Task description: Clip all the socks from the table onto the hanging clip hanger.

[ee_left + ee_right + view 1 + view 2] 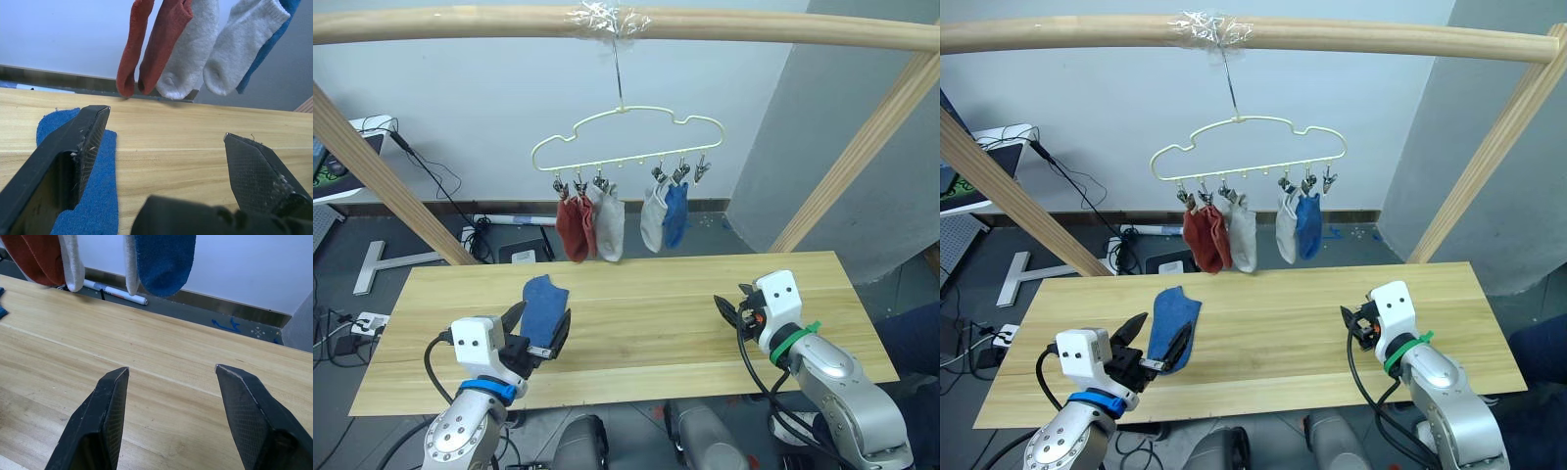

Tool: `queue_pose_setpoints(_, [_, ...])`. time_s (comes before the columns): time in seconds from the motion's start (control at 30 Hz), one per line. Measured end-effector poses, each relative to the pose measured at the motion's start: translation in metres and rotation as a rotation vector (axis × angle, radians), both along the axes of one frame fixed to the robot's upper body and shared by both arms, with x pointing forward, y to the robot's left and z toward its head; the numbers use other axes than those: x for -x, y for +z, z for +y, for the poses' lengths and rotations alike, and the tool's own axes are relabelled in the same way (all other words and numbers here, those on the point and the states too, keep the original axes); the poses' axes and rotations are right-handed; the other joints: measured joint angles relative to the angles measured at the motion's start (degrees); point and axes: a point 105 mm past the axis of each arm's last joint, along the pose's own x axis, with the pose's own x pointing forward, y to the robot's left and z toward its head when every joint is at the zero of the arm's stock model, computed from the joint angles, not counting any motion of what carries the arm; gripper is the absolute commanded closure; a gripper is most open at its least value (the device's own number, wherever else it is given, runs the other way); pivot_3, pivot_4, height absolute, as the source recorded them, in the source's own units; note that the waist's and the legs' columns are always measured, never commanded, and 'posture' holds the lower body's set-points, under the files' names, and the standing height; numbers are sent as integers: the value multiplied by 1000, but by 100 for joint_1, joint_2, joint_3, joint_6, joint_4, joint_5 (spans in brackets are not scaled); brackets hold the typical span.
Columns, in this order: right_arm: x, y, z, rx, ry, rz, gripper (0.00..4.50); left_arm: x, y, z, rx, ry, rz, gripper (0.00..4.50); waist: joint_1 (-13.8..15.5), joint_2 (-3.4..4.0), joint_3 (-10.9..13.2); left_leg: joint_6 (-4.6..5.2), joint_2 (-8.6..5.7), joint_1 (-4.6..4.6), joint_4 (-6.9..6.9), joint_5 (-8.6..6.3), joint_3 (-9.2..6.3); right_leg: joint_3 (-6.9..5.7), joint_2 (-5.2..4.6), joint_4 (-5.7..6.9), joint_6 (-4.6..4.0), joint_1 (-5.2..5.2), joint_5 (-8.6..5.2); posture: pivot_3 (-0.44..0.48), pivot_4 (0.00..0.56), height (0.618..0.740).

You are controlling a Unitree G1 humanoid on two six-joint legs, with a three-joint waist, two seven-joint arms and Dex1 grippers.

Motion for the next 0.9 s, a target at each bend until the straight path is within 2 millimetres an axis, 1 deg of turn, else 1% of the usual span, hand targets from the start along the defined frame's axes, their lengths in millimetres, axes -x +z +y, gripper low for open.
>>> queue_pose_setpoints(0.9, [0,0,1,-1,4,5,1593,-1,-2,0,10,-1,15,191,0,0,0,0,0,0,0,0,0,0,0,1,0,0,0,-239,215,740])
